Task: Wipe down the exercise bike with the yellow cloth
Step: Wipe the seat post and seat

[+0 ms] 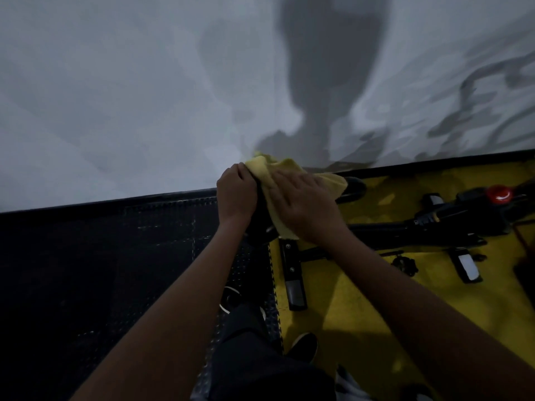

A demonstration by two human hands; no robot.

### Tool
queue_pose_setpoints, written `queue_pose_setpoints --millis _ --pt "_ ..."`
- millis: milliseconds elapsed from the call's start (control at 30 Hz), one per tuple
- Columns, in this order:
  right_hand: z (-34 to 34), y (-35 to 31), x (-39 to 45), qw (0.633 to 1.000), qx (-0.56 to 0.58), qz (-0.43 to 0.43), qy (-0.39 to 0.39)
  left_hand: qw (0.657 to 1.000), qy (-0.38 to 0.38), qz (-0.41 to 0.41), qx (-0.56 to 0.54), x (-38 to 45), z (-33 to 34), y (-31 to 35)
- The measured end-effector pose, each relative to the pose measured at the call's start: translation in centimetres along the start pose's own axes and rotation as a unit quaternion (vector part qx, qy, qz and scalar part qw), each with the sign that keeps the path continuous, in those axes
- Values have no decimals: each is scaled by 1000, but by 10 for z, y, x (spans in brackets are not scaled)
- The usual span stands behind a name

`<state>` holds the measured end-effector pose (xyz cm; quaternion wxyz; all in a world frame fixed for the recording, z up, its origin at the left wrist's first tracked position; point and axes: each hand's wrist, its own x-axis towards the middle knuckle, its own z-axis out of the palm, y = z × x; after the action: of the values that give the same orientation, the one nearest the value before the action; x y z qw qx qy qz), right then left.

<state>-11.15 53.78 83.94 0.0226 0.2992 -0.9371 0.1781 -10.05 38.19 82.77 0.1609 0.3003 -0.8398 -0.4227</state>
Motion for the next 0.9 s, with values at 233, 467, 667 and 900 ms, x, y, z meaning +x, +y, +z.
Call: queue_pose_setpoints --millis 233,467,667,900 --pt "-20 20 32 983 -99 157 2 1000 -3 7 -11 0 0 3" --pt "7 -26 12 999 5 47 22 1000 -5 3 3 2 -1 0" --pt "-36 55 7 995 -53 73 45 1000 -9 5 -16 -2 -4 6" --pt "-4 -20 20 988 -33 133 72 1000 0 12 5 -1 -4 5"
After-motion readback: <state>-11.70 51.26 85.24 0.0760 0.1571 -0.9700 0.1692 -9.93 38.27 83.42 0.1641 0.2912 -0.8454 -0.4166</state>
